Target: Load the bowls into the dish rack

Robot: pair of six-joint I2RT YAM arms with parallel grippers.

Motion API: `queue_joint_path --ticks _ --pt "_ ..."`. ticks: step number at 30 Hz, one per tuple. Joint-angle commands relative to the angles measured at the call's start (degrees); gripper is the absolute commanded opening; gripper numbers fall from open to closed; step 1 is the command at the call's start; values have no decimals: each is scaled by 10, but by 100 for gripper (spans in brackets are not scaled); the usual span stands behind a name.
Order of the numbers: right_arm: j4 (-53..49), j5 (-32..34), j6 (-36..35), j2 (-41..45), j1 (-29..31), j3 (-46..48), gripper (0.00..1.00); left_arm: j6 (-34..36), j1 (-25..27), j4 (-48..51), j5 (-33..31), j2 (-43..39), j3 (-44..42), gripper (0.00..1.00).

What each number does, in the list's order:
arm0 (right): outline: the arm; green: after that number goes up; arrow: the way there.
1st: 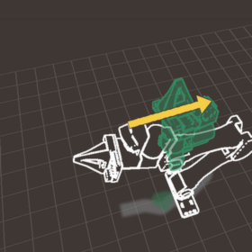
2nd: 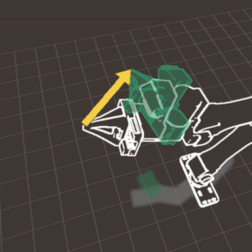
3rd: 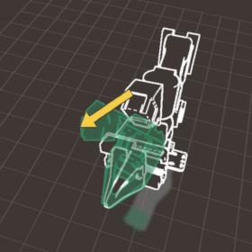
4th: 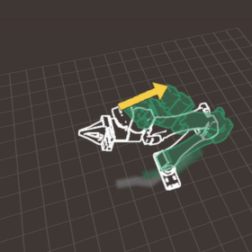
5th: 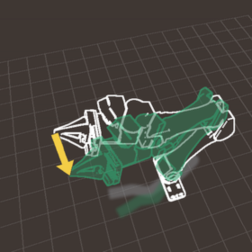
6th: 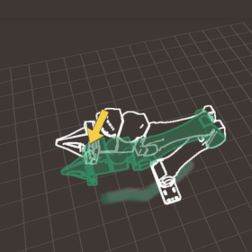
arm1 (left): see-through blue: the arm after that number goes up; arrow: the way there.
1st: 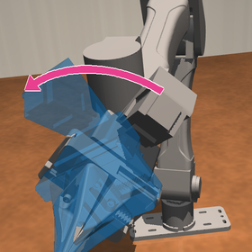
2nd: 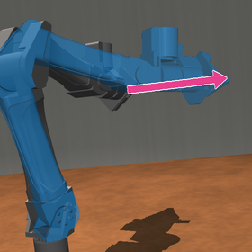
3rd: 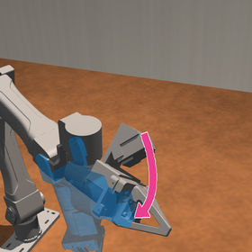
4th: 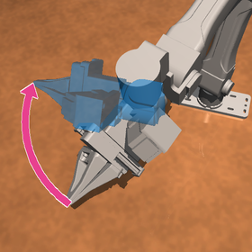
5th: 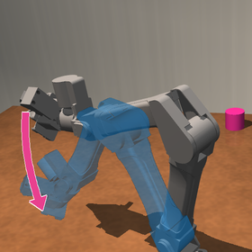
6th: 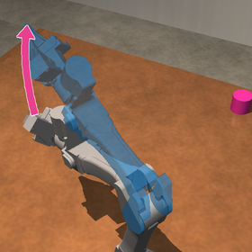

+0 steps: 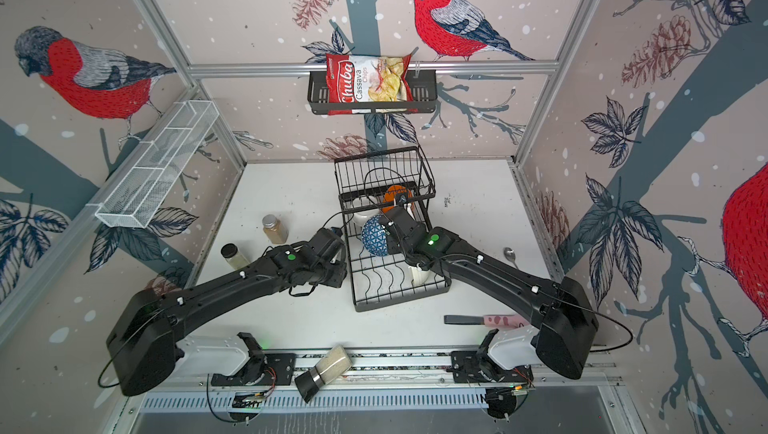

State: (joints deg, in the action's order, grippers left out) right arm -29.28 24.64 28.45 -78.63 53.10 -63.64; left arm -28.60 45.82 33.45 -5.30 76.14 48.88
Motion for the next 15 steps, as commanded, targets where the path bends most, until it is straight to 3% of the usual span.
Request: queue_joint_path --ticks 1,15 --pt "12 9 -1 5 0 0 0 3 6 19 -17 8 4 50" --pt "15 9 -2 8 -3 1 0 3 57 3 -4 62 22 49"
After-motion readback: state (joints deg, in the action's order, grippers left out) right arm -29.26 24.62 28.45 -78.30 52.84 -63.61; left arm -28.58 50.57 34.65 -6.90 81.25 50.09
